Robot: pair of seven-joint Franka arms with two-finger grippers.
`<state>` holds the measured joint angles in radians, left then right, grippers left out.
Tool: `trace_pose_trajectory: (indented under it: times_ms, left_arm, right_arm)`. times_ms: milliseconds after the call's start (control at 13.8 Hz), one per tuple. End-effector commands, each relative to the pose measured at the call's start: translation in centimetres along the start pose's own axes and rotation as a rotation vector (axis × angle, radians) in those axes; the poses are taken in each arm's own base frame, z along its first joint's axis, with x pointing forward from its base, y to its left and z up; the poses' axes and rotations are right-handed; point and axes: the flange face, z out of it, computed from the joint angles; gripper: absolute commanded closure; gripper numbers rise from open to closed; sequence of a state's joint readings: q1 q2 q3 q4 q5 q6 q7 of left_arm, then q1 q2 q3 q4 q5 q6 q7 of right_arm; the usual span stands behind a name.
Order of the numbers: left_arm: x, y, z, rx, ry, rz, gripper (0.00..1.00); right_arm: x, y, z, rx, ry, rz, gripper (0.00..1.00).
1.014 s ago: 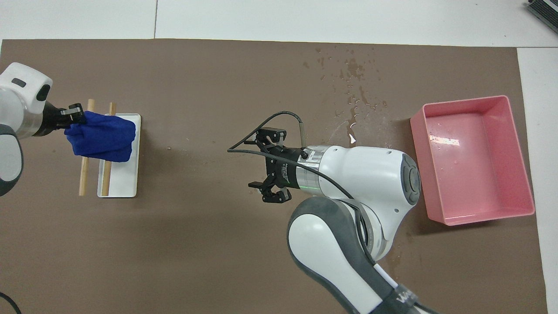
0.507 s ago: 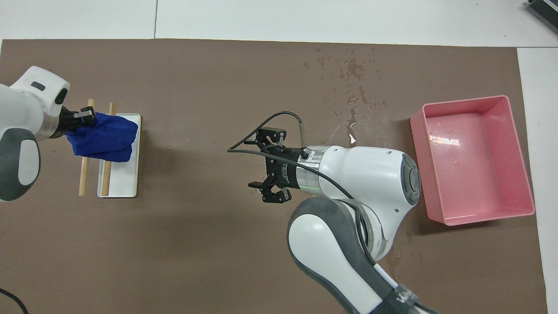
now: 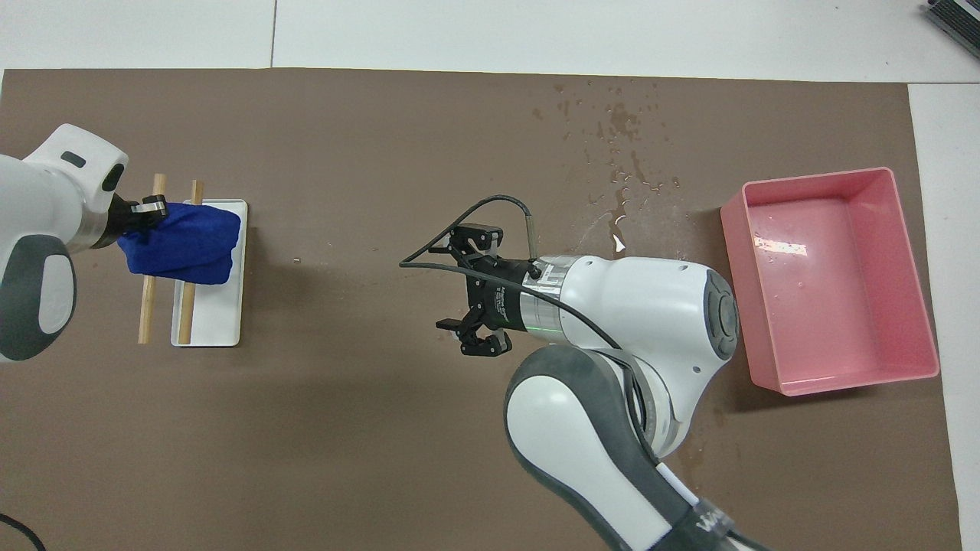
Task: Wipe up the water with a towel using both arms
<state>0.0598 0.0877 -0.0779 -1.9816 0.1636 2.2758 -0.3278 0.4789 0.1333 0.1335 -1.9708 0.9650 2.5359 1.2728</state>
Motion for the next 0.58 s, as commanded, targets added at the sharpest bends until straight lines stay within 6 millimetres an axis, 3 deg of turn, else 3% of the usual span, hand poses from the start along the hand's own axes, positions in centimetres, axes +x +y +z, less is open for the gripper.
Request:
trace_pose_trajectory:
  times_ms: [0,145,290,507]
  left_arm:
    - [0.1,-0.2,-0.8,0.020,-0.009,-0.022,1.00]
    - [2.2,0.4,-3.1,-0.010,-0.084,-0.159,1.00]
    - [3.5,1.0,-6.5,-0.171,-0.175,-0.348,1.00]
    - [2.6,1.3,-10.7,-0.278,-0.237,-0.623,1.00]
  right_arm:
    - [-0.1,0.1,0.0,0.023,-0.006,0.024,0.00]
    - [-0.1,0.1,0.0,0.024,-0.005,0.024,0.00]
    - [-0.1,0.1,0.0,0.024,-0.005,0.025,0.00]
    - [-0.1,0.0,0.0,0.025,-0.006,0.026,0.00]
